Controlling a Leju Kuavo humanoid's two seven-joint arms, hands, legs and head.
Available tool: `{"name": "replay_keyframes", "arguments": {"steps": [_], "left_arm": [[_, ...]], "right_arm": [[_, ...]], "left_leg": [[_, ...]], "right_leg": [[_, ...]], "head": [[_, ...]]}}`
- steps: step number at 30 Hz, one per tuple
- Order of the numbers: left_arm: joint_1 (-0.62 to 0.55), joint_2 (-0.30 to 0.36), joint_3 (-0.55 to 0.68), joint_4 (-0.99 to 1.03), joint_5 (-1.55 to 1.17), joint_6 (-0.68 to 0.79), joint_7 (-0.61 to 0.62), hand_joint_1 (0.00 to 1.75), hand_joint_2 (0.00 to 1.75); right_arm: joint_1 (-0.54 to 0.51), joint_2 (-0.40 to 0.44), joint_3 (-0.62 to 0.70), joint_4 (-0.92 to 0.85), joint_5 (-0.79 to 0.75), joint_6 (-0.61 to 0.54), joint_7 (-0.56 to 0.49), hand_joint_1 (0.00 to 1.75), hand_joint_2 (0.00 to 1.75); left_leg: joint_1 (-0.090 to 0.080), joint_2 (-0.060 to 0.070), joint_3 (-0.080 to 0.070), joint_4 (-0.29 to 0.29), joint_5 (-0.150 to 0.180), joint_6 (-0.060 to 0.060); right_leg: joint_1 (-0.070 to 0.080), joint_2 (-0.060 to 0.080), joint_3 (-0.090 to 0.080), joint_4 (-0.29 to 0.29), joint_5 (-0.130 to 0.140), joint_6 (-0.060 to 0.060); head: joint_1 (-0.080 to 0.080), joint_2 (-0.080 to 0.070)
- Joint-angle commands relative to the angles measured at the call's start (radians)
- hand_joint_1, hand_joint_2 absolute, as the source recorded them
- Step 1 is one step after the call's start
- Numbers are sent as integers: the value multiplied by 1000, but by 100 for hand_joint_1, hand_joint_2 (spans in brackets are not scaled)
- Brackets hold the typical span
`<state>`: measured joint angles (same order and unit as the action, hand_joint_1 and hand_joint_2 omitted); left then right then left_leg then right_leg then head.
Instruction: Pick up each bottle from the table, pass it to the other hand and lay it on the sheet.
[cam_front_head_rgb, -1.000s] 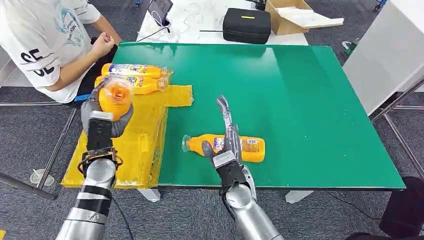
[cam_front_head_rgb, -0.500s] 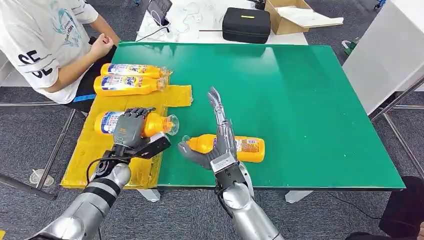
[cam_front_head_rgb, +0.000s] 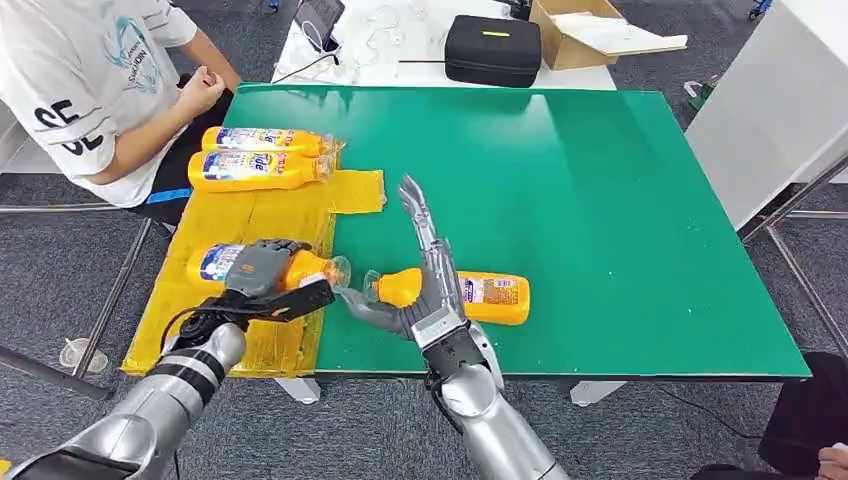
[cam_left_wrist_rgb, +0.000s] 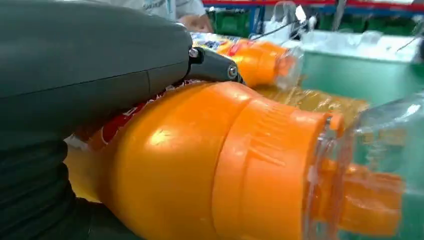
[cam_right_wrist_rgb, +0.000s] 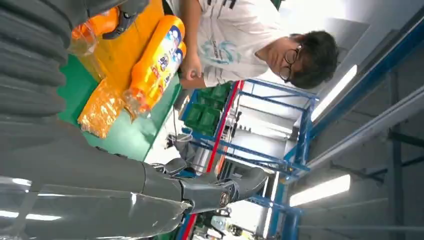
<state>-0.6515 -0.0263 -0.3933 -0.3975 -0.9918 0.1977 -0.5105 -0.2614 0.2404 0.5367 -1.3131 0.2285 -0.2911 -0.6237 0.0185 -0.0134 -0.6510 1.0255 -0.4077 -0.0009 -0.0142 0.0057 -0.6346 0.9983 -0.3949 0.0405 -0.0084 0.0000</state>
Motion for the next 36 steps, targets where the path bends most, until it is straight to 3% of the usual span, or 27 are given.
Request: {"name": "replay_keyframes", "arguments": {"steps": [1,2,3,7,9,10,14,15,26,36], "left_arm": [[-66,38,-20,103,8,-81,31,175,175],[-63,39,-20,104,8,-81,30,175,175],[-65,39,-12,108,17,-102,34,175,175],[-63,41,-7,108,22,-105,37,175,175],[-63,40,-6,109,22,-113,37,35,175],[-66,41,-9,112,21,-141,42,3,175],[-54,47,16,114,53,-213,27,0,175],[-52,50,14,113,55,-232,19,0,0],[-43,59,51,110,128,-378,-48,0,0],[-47,108,119,90,258,-579,-130,0,0]], "right_arm": [[-44,-20,38,93,-7,19,5,0,175],[-43,-20,38,93,-7,19,5,0,175],[-42,-20,38,93,-8,22,5,0,175],[-41,-20,39,94,-8,24,6,0,175],[-41,-19,39,96,-8,26,6,0,175],[-42,-20,42,101,-11,36,9,0,175],[-43,-15,42,123,-13,41,9,0,175],[-46,-14,43,132,-14,46,8,0,175],[-54,-10,36,160,-21,65,7,0,175],[-80,-26,5,208,-6,39,20,0,175]], "left_leg": [[0,3,4,0,-1,1],[1,5,10,-1,-3,1],[0,3,4,0,-1,1],[0,3,3,0,-1,0],[0,3,4,-1,-1,1],[0,3,6,-1,-2,1],[1,4,9,-1,-3,1],[0,3,5,-1,-1,1],[0,2,7,-1,-1,1],[0,1,9,-1,1,1]], "right_leg": [[1,2,3,-1,0,-1],[2,3,9,-2,-1,-3],[1,2,3,-1,0,-1],[1,1,3,-1,0,-1],[1,2,3,-1,0,-1],[1,2,5,-1,-1,-2],[2,2,8,-2,-1,-2],[1,2,4,-1,0,-1],[0,0,8,-1,0,-2],[0,0,9,-1,0,-2]], "head": [[0,0],[0,0],[0,0],[0,0],[0,0],[0,0],[0,0],[0,0],[0,0],[0,0]]}}
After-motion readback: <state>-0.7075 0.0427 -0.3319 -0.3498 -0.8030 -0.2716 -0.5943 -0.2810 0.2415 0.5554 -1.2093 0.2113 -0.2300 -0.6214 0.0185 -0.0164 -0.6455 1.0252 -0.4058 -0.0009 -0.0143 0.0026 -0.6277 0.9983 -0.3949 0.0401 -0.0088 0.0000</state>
